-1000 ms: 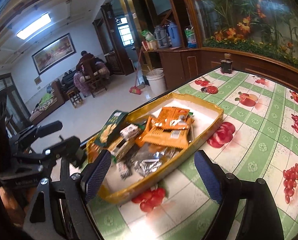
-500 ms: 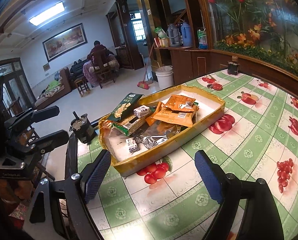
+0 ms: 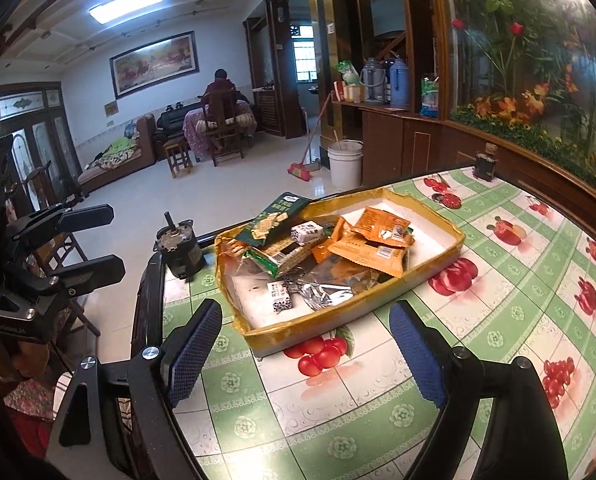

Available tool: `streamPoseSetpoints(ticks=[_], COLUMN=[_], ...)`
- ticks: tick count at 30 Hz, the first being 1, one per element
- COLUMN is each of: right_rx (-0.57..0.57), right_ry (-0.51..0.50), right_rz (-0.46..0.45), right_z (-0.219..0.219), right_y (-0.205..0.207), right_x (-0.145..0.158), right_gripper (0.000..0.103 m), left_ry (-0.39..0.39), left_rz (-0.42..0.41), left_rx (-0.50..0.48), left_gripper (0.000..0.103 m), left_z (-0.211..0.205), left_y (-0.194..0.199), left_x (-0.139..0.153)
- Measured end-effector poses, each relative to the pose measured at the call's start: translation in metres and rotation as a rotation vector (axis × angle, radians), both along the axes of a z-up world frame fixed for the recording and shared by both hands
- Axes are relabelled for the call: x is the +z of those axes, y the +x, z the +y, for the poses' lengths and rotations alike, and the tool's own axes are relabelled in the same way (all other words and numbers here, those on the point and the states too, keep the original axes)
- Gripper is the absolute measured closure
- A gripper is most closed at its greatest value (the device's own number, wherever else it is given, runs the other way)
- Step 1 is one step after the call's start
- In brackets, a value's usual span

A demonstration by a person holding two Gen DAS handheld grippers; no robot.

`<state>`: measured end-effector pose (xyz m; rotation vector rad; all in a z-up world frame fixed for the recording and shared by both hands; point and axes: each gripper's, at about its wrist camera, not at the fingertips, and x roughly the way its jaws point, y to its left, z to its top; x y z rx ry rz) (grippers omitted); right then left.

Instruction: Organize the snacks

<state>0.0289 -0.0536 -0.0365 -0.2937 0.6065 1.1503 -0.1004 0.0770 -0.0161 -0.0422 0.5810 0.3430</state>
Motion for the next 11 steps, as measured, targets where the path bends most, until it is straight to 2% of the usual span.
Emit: streamPoseSetpoints(ticks=[2,6,11], right_rx=[0.012,0.031,0.054], right_ry=[-0.003,-0.006,-0.029], right_rz=[-0.008,-0.018,-0.045], right_z=[0.004,0.013,0.022], right_y=[-0.003,-0.007,-0.014], right_x=[0.0,0.0,0.001], right_gripper=[0.016,0.016,0.016], left_ry=[0.018,0.108,0.113], left_rz=[-0.018,-0.04,-0.035], left_rx=[0.027,0.069,0.051], left_gripper=[0.004,0.004,0.004], left_z=[0.002,-0.002,-0.001], left_y=[-0.004,-0.007,-0.011], left_x=[0.002,0.003,0.004])
